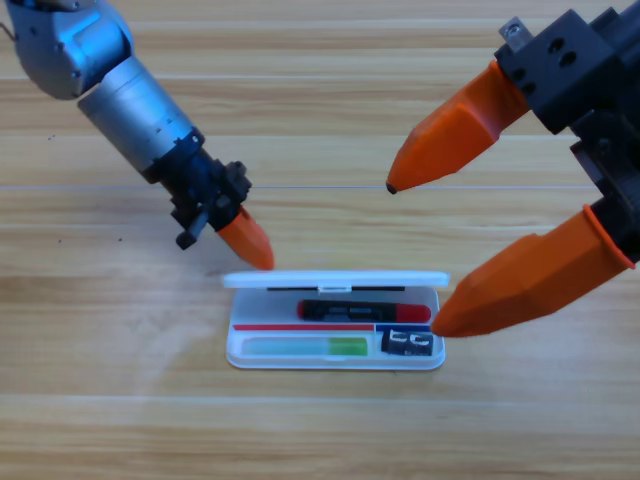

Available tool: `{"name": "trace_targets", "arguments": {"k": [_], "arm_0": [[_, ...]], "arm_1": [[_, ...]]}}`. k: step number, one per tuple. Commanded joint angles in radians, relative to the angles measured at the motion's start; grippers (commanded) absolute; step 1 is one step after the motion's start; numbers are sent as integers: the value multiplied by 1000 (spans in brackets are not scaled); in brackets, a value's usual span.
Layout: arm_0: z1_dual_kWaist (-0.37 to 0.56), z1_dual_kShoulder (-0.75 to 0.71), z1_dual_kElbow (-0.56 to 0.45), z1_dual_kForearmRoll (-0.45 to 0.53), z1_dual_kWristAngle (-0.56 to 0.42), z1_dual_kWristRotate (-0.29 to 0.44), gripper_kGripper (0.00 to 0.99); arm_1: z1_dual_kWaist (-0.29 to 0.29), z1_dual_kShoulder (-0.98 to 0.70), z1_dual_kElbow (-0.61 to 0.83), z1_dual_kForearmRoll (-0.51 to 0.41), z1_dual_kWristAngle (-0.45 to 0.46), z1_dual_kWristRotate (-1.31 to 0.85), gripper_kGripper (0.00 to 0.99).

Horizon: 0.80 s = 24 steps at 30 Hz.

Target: Clean up eraser and pencils

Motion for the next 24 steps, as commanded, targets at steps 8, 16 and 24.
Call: {"name": "trace_targets", "arguments": {"k": [8,16,24], "arm_0": [[-141,5,14,1,16,-48,0],[-166,21,40,-30,31,-57,0],[-180,31,115,-108,55,-65,0]], "arm_1": [[28,21,14,-38,8,4,928],[28,36,12,-40,8,4,928],[30,42,9,-40,8,4,928]]}}
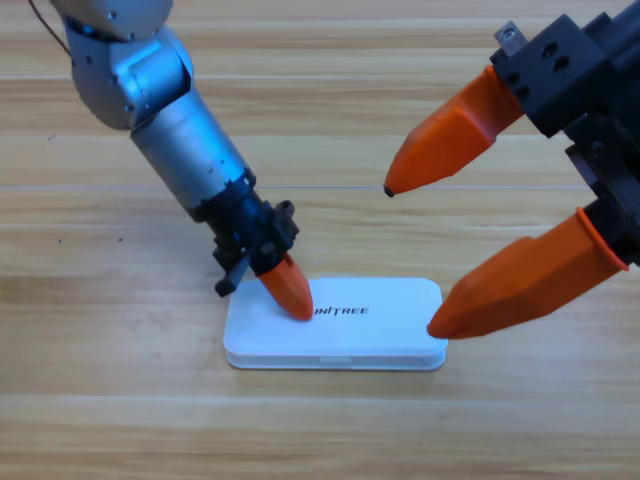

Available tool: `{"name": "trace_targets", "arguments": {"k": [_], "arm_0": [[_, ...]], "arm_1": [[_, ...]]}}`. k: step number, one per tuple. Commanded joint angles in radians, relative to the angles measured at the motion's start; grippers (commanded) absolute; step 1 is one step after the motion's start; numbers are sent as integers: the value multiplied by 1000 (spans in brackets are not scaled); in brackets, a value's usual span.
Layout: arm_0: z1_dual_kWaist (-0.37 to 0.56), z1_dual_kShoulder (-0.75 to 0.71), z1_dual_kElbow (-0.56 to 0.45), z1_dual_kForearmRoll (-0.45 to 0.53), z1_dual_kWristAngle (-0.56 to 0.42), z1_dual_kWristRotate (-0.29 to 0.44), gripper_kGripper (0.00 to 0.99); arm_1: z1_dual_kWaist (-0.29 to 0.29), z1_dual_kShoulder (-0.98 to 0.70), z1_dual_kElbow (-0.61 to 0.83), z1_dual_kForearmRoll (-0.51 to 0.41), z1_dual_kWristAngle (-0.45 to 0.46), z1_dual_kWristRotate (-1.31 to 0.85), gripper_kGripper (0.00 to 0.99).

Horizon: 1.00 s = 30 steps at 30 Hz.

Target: Clean up eraser and pencils

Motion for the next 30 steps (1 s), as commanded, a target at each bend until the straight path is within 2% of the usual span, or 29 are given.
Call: {"name": "trace_targets", "arguments": {"k": [1,6,10,13,16,19,20,21,24,30], "arm_0": [[-33,44,70,-55,25,-15,0],[-34,61,105,-98,32,-23,0],[-34,47,101,-95,43,-37,0],[-34,-39,72,-43,62,-61,0],[-34,-152,-33,112,106,-66,0],[-34,-287,-148,282,132,-64,764],[-36,-338,-172,322,132,-66,923],[-42,-389,-191,359,132,-73,982],[-79,-542,-195,399,129,-118,990],[-163,-774,-76,397,91,-162,990]], "arm_1": [[30,36,10,-40,8,4,928],[31,37,10,-40,8,4,928],[31,37,10,-40,8,4,928],[30,37,10,-40,8,6,928],[30,37,10,-40,8,6,928],[31,39,10,-40,8,6,928],[31,39,10,-40,8,6,928],[31,39,10,-40,8,6,928],[30,39,10,-40,8,6,928],[31,39,10,-40,8,6,928]]}}
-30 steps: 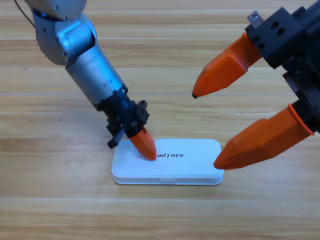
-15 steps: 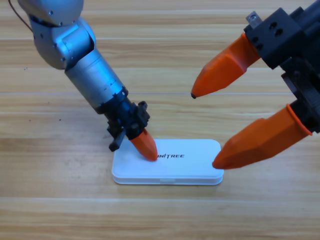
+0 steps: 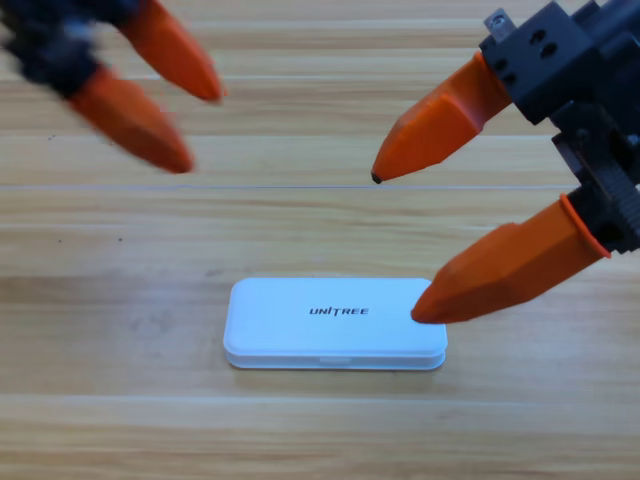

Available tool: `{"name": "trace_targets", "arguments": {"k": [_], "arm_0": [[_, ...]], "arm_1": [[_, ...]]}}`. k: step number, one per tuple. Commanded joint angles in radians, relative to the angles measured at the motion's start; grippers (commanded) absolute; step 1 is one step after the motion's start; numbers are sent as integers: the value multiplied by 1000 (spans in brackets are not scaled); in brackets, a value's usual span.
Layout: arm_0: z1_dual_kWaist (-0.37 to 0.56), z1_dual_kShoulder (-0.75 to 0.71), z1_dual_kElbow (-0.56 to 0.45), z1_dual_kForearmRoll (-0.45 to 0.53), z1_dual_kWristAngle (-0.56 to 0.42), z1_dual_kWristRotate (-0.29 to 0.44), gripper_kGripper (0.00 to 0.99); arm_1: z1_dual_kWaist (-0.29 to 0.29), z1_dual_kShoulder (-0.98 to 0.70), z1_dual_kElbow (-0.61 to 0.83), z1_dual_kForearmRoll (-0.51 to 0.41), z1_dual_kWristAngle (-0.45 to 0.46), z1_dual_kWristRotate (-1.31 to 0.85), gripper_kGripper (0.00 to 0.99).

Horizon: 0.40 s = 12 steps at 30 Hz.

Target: Clean up eraser and pencils

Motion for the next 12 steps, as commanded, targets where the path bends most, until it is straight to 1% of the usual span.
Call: {"name": "trace_targets", "arguments": {"k": [1,3,6,12], "arm_0": [[-98,-199,144,5,-58,-24,990],[-109,-254,218,-28,-97,-24,990],[-123,-268,274,-71,-97,-26,990],[-124,-234,293,-106,-88,-36,990]], "arm_1": [[29,36,10,-10,8,5,928],[29,37,10,-10,8,5,928],[31,36,10,-10,8,5,928],[31,37,11,-10,8,5,928]]}}
